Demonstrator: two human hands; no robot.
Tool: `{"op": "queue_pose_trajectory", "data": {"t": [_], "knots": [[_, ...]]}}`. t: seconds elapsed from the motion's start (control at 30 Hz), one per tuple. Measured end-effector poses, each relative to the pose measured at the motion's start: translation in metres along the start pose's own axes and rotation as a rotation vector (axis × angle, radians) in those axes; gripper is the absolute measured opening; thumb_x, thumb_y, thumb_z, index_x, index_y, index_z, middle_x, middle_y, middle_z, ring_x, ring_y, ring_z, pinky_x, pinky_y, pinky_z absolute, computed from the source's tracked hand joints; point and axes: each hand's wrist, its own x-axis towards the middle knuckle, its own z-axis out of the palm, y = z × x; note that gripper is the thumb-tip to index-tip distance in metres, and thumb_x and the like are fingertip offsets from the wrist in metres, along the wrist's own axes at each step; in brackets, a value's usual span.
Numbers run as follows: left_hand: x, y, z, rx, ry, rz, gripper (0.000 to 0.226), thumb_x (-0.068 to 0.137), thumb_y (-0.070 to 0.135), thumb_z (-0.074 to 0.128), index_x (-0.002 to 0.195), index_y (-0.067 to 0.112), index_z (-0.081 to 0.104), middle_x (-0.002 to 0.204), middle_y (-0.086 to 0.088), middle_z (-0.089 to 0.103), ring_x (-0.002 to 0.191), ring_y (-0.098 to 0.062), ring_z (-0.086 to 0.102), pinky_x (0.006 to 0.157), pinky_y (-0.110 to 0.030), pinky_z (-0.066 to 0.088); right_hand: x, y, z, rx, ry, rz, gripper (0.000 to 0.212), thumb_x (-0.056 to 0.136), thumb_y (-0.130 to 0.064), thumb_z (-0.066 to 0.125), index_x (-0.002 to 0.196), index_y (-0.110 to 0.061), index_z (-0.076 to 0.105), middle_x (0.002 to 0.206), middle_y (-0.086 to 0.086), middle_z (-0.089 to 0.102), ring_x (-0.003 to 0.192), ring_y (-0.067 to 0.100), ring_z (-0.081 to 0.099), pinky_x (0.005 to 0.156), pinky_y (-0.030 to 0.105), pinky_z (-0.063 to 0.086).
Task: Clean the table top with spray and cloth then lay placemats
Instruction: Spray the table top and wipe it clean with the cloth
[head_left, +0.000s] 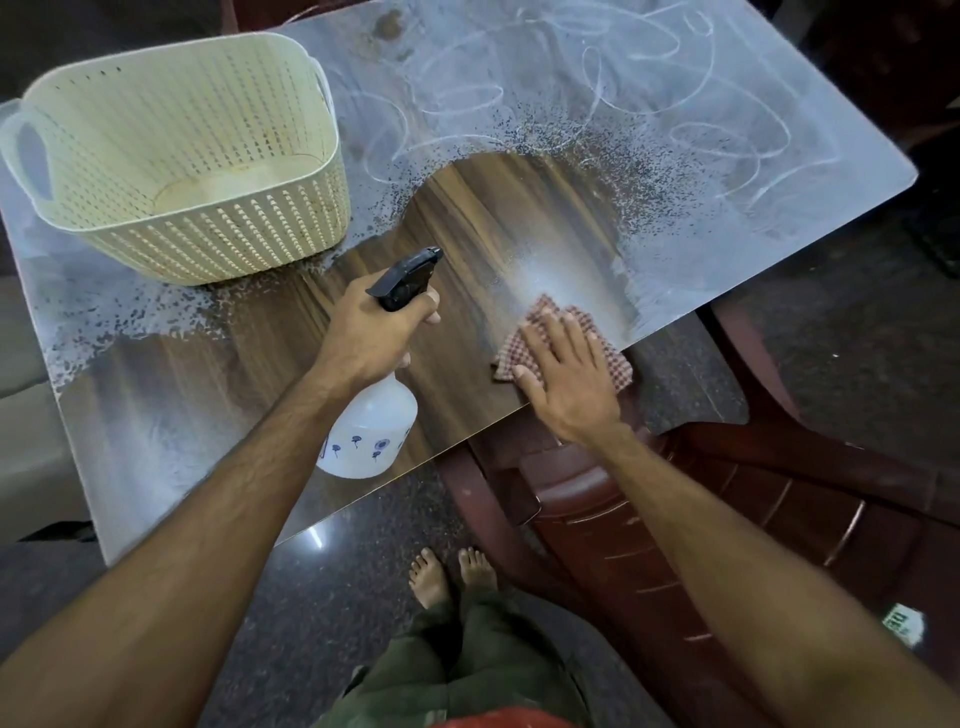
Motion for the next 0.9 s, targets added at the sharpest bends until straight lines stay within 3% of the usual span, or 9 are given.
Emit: {"op": "queue_pose_trajectory", "data": {"t": [0.1,0.27,0.67,0.9], "knots": [[-0.005,-0.001,0.001,-0.003,0.016,0.001,0.013,0.093,0.021,0.063,0.092,0.010,0.070,0.094,-0.012,0.073,0.043,-0.006,0.046,0.046,-0.024,0.045,0.022,0.050,-0.010,0.012,0.003,0.165,0.064,0.102,-0.059,0.015,0.158,-0.033,0.001,0.167,0.005,-0.006,0.153,0.027,-0.006,0.118,0.050,-0.010],[-0.013,-0.006,0.009,-0.020,0.085,-0.001,0.014,0.094,0.023,0.064,0.099,0.011,0.069,0.090,-0.006,0.074,0.039,-0.004,0.049,0.043,-0.021,0.043,0.058,0.076,-0.027,0.055,0.017,0.237,0.074,0.095,-0.061,0.011,0.160,-0.026,0.004,0.167,0.009,-0.004,0.153,0.031,-0.005,0.122,0.053,-0.003],[-0.042,0.035,0.125,-0.057,0.260,-0.041,0.014,0.094,0.025,0.064,0.101,0.014,0.069,0.090,-0.003,0.075,0.039,-0.008,0.049,0.045,-0.019,0.042,0.042,0.106,-0.029,0.055,-0.029,-0.131,0.065,0.102,-0.055,0.026,0.159,-0.032,0.008,0.167,0.001,-0.004,0.153,0.026,-0.006,0.122,0.048,-0.005],[-0.066,0.050,0.181,-0.119,0.310,-0.075,0.008,0.094,0.019,0.063,0.092,0.013,0.068,0.089,-0.006,0.074,0.041,-0.014,0.048,0.046,-0.026,0.043,0.055,0.163,-0.039,0.022,-0.044,-0.154,0.063,0.103,-0.055,0.021,0.159,-0.031,0.005,0.167,0.004,-0.006,0.153,0.028,-0.007,0.123,0.049,-0.004]]}}
